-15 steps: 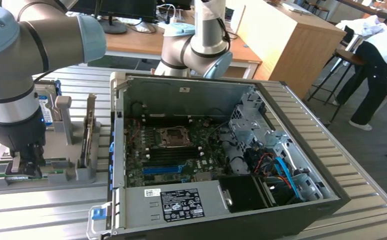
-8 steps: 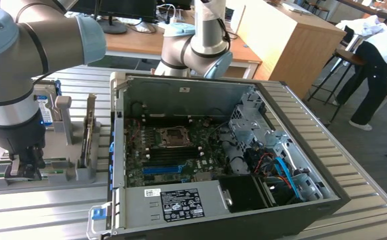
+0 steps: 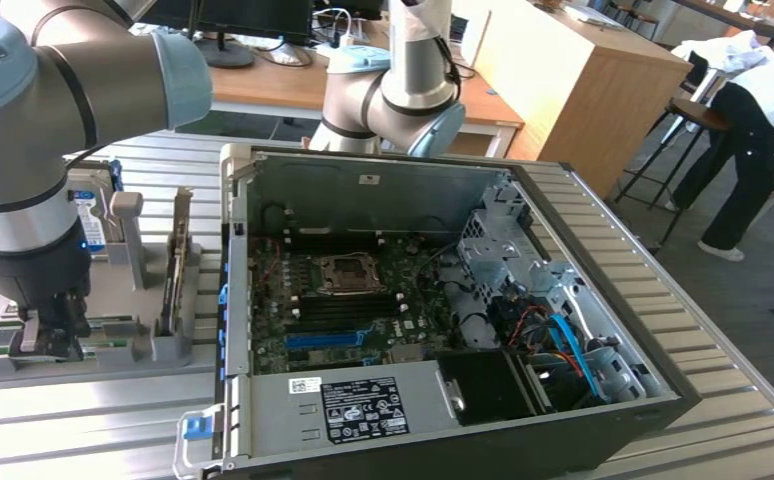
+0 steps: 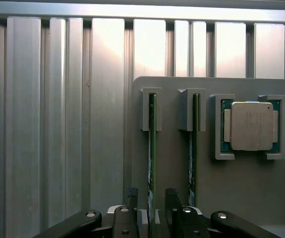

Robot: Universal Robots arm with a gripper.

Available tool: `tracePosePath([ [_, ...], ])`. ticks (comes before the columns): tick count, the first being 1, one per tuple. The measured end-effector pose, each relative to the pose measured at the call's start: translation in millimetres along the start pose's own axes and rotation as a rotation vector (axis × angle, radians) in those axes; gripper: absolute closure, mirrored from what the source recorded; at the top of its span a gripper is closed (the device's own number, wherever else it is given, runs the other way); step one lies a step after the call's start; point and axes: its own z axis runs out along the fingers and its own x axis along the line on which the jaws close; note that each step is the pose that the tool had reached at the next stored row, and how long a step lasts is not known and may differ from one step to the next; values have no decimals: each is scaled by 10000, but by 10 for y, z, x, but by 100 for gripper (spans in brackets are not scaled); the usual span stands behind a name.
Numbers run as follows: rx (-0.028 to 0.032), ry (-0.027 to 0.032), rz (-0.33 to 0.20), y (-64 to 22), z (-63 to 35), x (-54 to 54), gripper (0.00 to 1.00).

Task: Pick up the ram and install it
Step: 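Pick up the ram and move it above insertion slot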

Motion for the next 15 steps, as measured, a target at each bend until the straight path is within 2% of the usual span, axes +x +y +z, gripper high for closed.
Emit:
tracePosePath([
  [2,0,0,0,0,0,0,66],
  [3,0,0,0,0,0,0,73],
  [15,0,0,0,0,1,-20,73],
])
